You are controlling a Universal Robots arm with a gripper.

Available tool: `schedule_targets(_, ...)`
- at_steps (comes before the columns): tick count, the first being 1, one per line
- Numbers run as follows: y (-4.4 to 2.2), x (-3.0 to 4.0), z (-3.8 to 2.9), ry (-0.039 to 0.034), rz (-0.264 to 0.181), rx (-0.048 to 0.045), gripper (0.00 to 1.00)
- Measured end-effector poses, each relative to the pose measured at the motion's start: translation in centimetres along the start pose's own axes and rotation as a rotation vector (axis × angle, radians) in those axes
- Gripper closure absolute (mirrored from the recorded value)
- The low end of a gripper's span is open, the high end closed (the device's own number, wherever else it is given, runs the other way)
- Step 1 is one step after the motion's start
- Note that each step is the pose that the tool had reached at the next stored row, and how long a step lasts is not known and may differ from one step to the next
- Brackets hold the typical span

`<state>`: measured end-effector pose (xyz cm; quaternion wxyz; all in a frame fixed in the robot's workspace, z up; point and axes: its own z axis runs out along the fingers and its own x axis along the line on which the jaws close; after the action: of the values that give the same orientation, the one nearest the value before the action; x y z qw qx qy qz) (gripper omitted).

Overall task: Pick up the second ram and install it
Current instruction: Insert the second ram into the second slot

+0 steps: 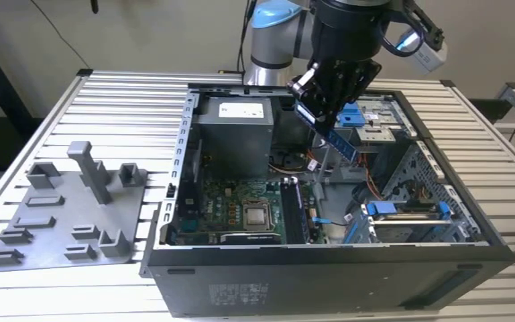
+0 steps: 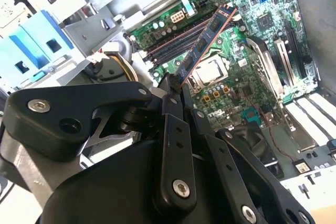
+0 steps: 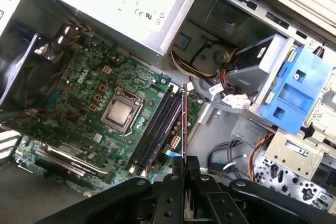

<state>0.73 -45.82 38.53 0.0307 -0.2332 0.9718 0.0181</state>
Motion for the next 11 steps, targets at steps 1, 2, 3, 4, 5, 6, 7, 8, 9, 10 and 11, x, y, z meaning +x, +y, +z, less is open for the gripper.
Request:
schedule_targets(1,0.0,0.0,0.02,-0.0001,0.003,0.0002,0.86)
schedule_targets(2,0.0,0.0,0.04,-0.0002,0.006,0.0003,0.86)
schedule_targets(3,0.0,0.0,0.06,-0.0003,0.01,0.0007,0.86)
schedule_targets(4,0.0,0.01,0.09,-0.0003,0.016,0.0011,0.86)
schedule_targets(5,0.0,0.01,0.12,-0.0004,0.023,0.0016,0.86)
schedule_targets(6,0.0,0.01,0.15,-0.0006,0.031,0.0022,0.86)
schedule_targets(7,0.0,0.02,0.19,-0.0007,0.038,0.0027,0.86)
schedule_targets(8,-0.01,0.02,0.23,-0.0009,0.045,0.0033,0.86)
schedule_targets(9,-0.01,0.02,0.28,-0.001,0.053,0.0039,0.86)
schedule_targets(10,-0.01,0.02,0.33,-0.0011,0.062,0.0046,0.86)
schedule_targets(11,-0.01,0.03,0.38,-0.0012,0.073,0.0056,0.86)
